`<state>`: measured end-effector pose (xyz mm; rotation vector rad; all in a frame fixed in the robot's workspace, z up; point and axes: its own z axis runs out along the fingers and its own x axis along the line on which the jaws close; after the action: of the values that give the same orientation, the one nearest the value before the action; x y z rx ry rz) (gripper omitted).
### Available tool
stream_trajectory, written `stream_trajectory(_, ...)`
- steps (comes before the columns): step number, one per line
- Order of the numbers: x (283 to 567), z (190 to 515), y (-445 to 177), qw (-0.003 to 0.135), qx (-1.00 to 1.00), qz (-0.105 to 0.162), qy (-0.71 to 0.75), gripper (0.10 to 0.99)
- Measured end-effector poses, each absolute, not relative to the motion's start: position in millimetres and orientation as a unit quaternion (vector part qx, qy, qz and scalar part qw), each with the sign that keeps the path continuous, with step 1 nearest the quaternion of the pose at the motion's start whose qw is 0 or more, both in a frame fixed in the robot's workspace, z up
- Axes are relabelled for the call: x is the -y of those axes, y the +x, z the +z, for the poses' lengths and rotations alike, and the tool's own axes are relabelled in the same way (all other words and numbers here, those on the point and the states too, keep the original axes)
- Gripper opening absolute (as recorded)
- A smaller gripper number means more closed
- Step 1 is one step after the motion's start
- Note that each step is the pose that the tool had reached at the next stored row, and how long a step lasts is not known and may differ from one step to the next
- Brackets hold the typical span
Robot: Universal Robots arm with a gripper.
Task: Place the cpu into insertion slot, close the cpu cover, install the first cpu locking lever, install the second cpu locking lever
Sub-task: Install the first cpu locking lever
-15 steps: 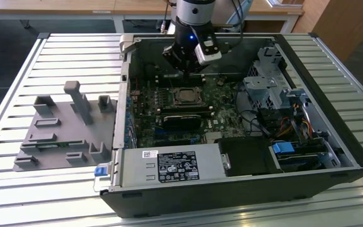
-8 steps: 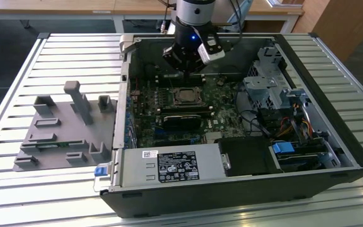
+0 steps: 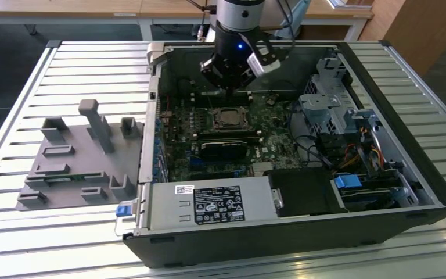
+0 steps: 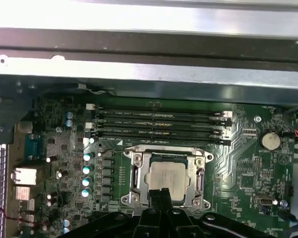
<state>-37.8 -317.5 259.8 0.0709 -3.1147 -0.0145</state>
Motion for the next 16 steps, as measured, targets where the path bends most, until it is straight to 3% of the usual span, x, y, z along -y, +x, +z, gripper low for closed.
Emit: stream_trajectory(16,317.7,259.8,-48.7,0.012,1.0,-0.005,0.029,0.118)
